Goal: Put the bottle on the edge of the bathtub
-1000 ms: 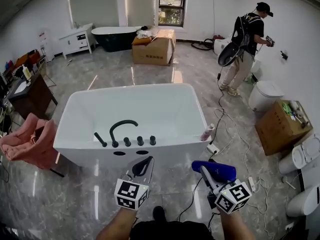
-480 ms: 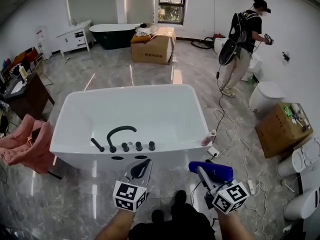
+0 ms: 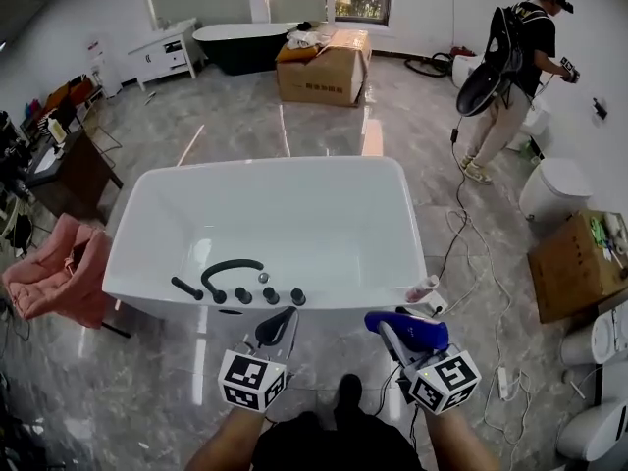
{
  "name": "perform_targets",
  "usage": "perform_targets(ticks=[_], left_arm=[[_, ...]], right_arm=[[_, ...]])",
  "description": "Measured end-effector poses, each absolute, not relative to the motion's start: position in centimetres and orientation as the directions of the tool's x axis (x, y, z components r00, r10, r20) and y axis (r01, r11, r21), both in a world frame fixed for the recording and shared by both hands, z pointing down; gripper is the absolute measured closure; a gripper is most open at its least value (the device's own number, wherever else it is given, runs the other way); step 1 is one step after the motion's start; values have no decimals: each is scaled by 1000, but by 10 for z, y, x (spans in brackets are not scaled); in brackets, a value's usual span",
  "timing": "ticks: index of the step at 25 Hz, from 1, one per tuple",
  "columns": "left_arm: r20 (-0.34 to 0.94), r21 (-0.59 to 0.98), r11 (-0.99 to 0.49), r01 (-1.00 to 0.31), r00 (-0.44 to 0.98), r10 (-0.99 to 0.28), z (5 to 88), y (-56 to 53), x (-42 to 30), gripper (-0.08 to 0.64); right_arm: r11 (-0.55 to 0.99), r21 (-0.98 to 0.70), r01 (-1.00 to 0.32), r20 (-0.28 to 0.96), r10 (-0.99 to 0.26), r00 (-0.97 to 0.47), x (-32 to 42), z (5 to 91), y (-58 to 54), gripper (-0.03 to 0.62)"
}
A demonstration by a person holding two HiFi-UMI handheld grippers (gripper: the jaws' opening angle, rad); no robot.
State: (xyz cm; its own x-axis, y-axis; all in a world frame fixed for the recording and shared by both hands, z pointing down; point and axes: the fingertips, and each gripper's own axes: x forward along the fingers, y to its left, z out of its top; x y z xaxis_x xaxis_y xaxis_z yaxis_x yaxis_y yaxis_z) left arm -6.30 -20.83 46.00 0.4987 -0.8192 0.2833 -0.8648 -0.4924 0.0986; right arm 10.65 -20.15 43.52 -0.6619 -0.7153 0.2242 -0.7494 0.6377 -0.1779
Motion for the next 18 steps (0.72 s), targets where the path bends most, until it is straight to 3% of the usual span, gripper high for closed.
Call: perform_targets(ticks=[18], left_arm=[[307, 133, -517, -846, 531, -790, 513, -244, -76, 551]], right_arm=[[630, -153, -762, 409, -661, -629, 69, 517, -267, 436]])
